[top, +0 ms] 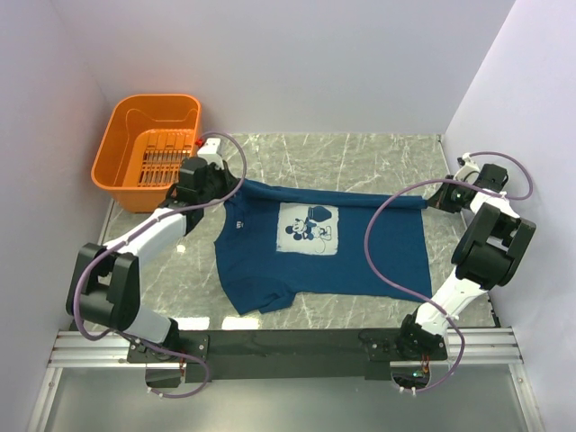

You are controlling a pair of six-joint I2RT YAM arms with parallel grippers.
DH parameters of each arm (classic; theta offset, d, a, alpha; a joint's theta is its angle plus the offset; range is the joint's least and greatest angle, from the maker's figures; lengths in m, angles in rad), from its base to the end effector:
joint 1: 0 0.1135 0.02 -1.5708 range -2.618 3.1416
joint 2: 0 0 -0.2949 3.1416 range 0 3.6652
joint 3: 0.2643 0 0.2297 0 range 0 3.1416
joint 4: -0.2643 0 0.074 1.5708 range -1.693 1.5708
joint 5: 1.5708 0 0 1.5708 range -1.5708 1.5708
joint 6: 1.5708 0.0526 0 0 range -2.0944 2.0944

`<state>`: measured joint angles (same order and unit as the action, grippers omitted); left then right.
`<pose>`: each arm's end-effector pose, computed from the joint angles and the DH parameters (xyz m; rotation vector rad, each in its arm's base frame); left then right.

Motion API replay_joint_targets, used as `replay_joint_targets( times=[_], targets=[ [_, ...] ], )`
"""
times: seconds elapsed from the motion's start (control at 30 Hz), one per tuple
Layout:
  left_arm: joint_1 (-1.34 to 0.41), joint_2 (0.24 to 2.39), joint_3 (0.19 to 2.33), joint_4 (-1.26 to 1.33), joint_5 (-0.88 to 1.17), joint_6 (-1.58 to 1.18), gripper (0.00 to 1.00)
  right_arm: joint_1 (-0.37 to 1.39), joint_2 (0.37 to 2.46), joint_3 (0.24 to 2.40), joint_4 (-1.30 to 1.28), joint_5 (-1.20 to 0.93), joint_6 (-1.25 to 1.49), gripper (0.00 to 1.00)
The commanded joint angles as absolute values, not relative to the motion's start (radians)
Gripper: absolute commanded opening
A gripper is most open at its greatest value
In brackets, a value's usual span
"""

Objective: Fold and stack the t-shirts
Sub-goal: Fold the tshirt

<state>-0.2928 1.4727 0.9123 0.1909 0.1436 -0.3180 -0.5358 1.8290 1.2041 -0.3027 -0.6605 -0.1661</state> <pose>0.3122 -0.1020 0.2944 0.0724 1.9740 -0.5417 0.3428 -0.1660 0.2251 0.1635 2.2937 0.4738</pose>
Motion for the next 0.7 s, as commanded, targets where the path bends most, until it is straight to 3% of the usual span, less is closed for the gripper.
replay_joint_targets(
  times=[0.0,0.2,0.3,0.4,0.43,0.67],
  targets=[
    [-0.302,1.422,0.904,0.195,0.129,-0.313,0.01,-0.545,1.772,1.223,-0.308,-0.640,-0.190,0.04],
    [-0.316,1.416,0.902,0.149,0.101,-0.324,0.01,-0.554,1.733,1.198,-0.327,-0.632,-0.219,0.18],
    [-0.316,1.388,0.893,0.123,0.104,-0.319,0.08,-0.569,1.692,1.184,-0.339,-0.634,-0.233,0.34],
    [-0.316,1.344,0.876,0.112,0.112,-0.321,0.26,-0.587,1.646,1.175,-0.360,-0.644,-0.261,0.44],
    [-0.316,1.310,0.870,0.110,0.115,-0.316,0.36,-0.591,1.626,1.174,-0.367,-0.652,-0.267,0.44],
    [-0.316,1.148,0.825,0.101,0.124,-0.313,0.63,-0.584,1.572,1.181,-0.489,-0.768,-0.348,0.47]
  ],
)
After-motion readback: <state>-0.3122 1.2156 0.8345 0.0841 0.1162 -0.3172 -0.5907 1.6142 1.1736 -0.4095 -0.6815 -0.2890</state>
